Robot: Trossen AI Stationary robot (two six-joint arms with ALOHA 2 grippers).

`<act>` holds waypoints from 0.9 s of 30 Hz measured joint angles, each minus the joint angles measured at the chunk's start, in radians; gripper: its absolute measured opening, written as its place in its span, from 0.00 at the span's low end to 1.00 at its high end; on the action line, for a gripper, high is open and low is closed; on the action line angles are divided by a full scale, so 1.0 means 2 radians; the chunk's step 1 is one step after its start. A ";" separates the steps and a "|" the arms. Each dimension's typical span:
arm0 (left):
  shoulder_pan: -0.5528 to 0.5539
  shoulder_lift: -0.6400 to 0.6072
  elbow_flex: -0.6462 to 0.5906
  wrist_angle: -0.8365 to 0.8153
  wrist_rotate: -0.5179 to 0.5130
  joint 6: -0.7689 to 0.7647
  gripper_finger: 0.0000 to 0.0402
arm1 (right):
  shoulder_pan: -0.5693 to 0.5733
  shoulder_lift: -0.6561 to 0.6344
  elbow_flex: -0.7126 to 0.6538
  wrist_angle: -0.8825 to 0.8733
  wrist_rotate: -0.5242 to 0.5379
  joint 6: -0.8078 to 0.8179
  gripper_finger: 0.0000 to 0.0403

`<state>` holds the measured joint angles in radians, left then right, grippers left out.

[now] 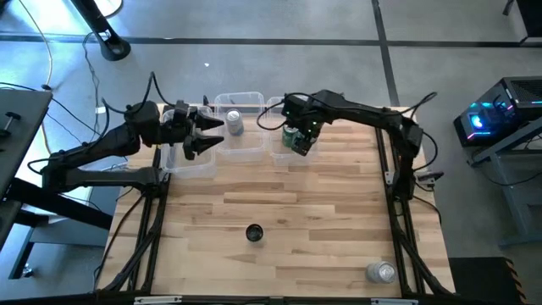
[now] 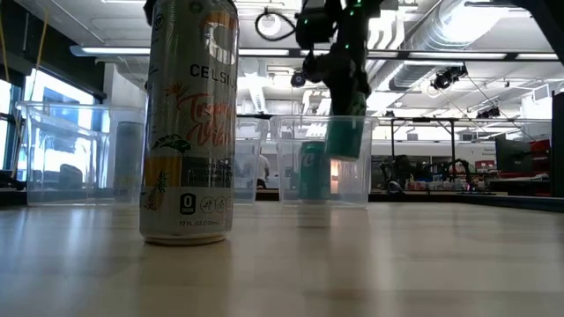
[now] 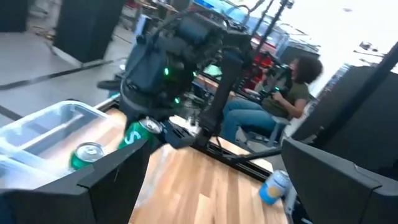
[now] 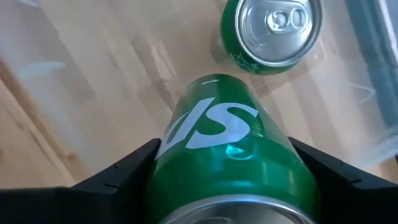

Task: Sort soda cans
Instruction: Put the green soda can into the right transparent bin

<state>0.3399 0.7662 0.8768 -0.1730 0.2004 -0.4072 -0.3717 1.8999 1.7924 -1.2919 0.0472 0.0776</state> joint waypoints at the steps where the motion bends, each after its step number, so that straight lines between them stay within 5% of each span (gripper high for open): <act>1: 0.000 0.000 0.000 0.000 -0.008 0.000 0.89 | -0.001 0.006 0.000 -0.001 0.000 -0.004 0.69; 16: 0.000 0.000 0.000 0.006 -0.039 -0.019 0.89 | -0.014 0.074 0.000 0.035 -0.028 -0.026 0.69; 22: 0.000 0.000 0.000 0.006 -0.042 -0.019 0.89 | -0.014 0.074 0.000 0.039 -0.027 -0.012 0.88; 27: 0.000 0.000 0.000 0.006 -0.042 -0.018 0.89 | -0.014 0.074 0.000 0.035 -0.025 -0.001 0.90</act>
<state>0.3393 0.7658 0.8768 -0.1604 0.1165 -0.4438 -0.3992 2.0471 1.7931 -1.2228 -0.0031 0.0755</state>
